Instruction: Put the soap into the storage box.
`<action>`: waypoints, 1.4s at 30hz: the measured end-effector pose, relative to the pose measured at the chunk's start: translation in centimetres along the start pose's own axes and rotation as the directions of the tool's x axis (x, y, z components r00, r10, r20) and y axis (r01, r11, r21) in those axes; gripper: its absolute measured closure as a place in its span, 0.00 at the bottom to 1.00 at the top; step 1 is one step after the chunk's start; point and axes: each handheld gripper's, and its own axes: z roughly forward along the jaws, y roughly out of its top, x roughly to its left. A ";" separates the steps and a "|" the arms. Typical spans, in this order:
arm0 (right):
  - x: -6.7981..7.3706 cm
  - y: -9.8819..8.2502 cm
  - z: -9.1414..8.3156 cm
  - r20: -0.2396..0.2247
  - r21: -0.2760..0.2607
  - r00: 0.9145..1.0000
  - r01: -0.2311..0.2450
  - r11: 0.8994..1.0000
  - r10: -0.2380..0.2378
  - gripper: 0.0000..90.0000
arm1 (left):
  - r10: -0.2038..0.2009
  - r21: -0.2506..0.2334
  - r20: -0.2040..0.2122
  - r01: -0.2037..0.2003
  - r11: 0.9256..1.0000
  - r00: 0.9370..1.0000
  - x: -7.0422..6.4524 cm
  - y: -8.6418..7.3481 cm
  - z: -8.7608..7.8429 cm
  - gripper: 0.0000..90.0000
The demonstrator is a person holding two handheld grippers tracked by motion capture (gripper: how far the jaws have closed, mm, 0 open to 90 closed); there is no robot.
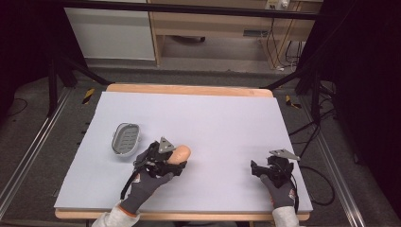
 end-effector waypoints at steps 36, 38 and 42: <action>0.4 0.0 0.2 -0.007 -0.003 1.000 0.019 1.000 -0.019 0.06 | -0.183 -0.139 -0.125 0.165 0.976 0.975 8.7 -0.6 -6.0 0.35; 0.4 0.0 0.2 -0.008 -0.002 1.000 0.017 1.000 -0.017 0.06 | -0.191 -0.141 -0.135 0.172 0.975 0.972 9.2 -0.7 -6.2 0.35; 0.4 0.0 0.2 -0.007 -0.003 1.000 0.021 1.000 -0.021 0.06 | -0.203 -0.140 -0.157 0.182 0.973 0.966 10.1 -1.0 -6.2 0.35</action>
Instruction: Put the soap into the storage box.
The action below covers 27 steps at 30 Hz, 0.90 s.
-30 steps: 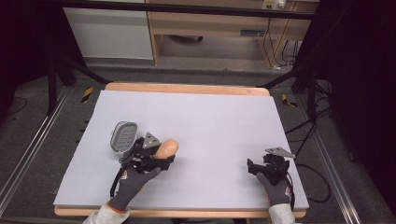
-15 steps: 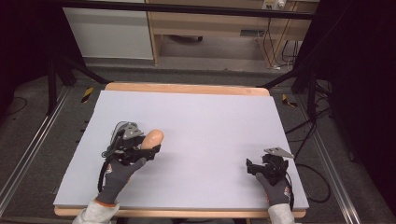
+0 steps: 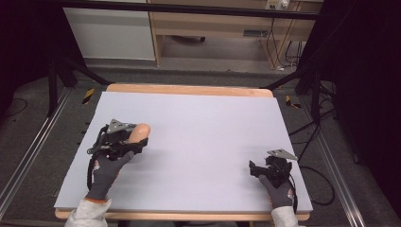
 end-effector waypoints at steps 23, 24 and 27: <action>0.0 0.0 0.1 -0.001 0.006 1.000 -0.015 1.000 0.015 0.06 | -0.053 0.039 -0.108 0.058 0.998 0.993 3.6 -1.3 1.5 0.35; 0.0 0.0 0.1 0.000 0.005 1.000 -0.009 1.000 0.009 0.06 | -0.051 0.046 -0.110 0.056 0.997 0.993 3.7 -1.3 1.5 0.35; 0.0 0.0 0.1 0.001 0.004 1.000 -0.006 1.000 0.006 0.06 | -0.051 0.053 -0.122 0.058 0.997 0.991 3.8 -1.5 1.7 0.35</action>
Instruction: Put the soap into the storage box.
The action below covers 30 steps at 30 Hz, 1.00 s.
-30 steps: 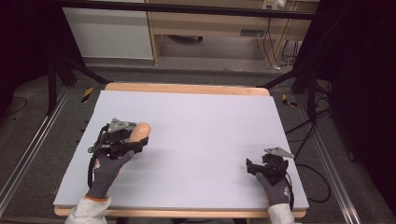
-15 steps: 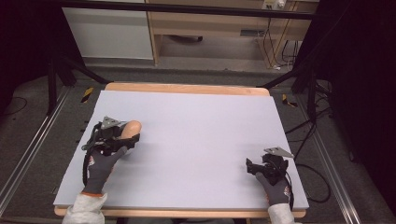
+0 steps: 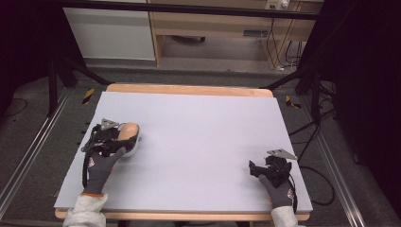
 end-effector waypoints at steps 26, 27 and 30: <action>0.0 0.0 0.0 -0.004 0.004 1.000 0.005 1.000 -0.005 0.06 | -0.006 0.030 -0.037 0.007 1.000 0.999 0.2 -0.5 1.0 0.35; 0.1 0.0 0.0 -0.003 0.004 1.000 0.003 1.000 -0.003 0.06 | -0.009 0.030 -0.035 0.010 1.000 0.999 0.2 -0.5 1.0 0.35; 0.1 0.0 0.0 -0.003 0.005 1.000 0.003 1.000 -0.003 0.06 | -0.013 0.030 -0.028 0.014 0.999 1.000 0.2 -0.6 1.0 0.35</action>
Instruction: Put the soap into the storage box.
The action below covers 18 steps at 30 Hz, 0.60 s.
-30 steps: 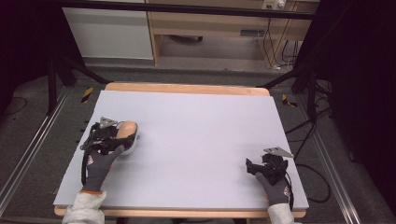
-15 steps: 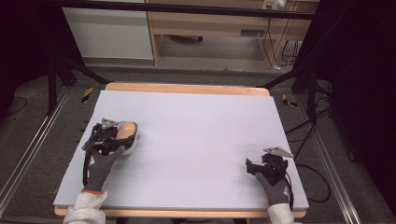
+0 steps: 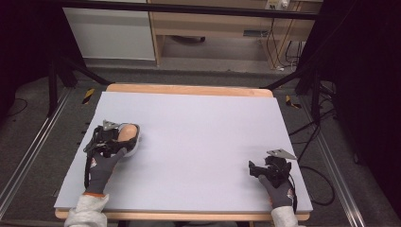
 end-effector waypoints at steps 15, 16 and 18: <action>0.0 0.0 0.0 0.001 0.000 1.000 -0.002 1.000 0.002 0.06 | 0.007 -0.022 -0.008 -0.007 1.000 1.000 -0.1 0.1 -0.4 0.33; 0.0 0.0 0.0 0.003 -0.003 1.000 0.000 1.000 0.000 0.06 | 0.014 -0.037 0.000 -0.014 0.999 1.000 -0.3 0.3 -0.7 0.33; 0.0 0.0 0.0 0.003 -0.004 1.000 -0.001 1.000 0.002 0.06 | 0.018 -0.061 0.017 -0.017 0.998 1.000 -0.7 0.5 -1.1 0.33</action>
